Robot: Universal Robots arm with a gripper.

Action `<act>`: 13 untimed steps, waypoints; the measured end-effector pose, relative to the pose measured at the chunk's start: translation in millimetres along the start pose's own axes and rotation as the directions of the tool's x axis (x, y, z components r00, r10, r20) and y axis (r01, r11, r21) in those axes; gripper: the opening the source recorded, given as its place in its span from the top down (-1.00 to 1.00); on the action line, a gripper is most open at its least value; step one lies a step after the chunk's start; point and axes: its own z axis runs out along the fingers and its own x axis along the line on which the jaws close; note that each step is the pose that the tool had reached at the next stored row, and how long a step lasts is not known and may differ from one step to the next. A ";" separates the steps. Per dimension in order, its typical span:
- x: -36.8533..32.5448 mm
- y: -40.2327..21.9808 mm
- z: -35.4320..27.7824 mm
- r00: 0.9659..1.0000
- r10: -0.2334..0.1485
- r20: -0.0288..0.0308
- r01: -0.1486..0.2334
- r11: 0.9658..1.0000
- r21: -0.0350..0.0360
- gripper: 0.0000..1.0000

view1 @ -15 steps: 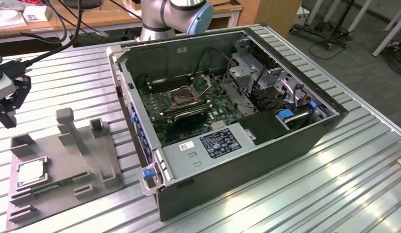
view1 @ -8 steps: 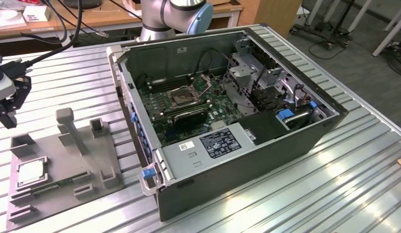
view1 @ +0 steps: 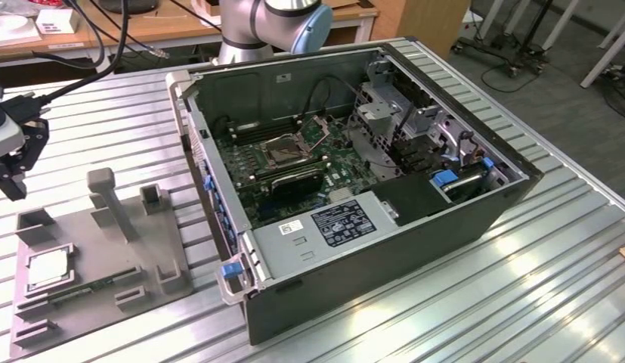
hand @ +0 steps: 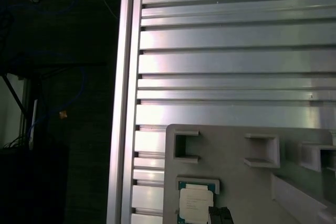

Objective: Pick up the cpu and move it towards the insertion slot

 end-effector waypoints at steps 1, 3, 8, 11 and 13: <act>0.0 0.0 0.4 1.000 0.000 0.000 0.000 1.000 0.000 0.80; 0.0 -0.1 1.6 1.000 0.000 0.000 0.000 1.000 0.000 0.80; 0.0 -0.2 6.5 1.000 0.000 0.000 0.000 1.000 0.000 0.80; 0.0 -0.4 9.3 1.000 0.000 0.000 0.000 1.000 0.000 0.80; 0.0 -0.4 10.7 1.000 0.000 0.000 0.000 1.000 0.000 0.80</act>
